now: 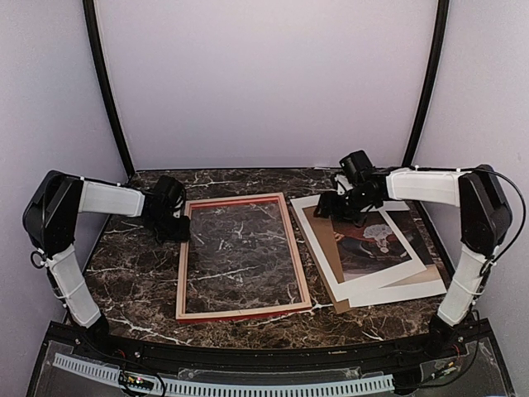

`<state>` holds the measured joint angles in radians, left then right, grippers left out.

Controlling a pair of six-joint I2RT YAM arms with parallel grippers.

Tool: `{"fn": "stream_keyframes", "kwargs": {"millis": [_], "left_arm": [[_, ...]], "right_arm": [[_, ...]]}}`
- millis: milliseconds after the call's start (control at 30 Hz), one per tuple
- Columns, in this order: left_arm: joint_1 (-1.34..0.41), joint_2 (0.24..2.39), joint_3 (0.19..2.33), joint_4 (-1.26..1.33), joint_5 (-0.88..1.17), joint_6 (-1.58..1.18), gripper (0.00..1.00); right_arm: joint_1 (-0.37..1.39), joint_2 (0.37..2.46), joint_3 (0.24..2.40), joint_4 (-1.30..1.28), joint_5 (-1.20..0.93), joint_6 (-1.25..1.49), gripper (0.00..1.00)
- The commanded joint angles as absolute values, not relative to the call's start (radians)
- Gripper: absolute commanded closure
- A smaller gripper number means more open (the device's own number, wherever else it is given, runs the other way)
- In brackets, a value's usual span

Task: Put the photo into the frame
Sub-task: Move the frame body to the center of the board, then pick up the mat board from the photo.

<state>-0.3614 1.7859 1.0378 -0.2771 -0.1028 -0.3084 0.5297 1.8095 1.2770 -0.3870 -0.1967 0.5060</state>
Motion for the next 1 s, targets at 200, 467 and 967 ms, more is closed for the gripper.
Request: {"fn": "stream_keyframes", "kwargs": {"millis": [200,467,967], "left_arm": [[-0.249,1.829,1.082,-0.282,-0.236,-0.28,0.52],[-0.228,1.723,1.056,-0.212,-0.119,-0.315,0.18],[-0.56,1.643,1.149,-0.008,0.175,-0.476,0.08]], "right_arm": [[0.201,1.728,1.183,-0.466,0.044,0.405,0.24],[0.021,1.819,1.224,-0.467,0.115,0.328,0.23],[-0.041,1.829,1.083,-0.38,-0.112,0.319,0.34]]}}
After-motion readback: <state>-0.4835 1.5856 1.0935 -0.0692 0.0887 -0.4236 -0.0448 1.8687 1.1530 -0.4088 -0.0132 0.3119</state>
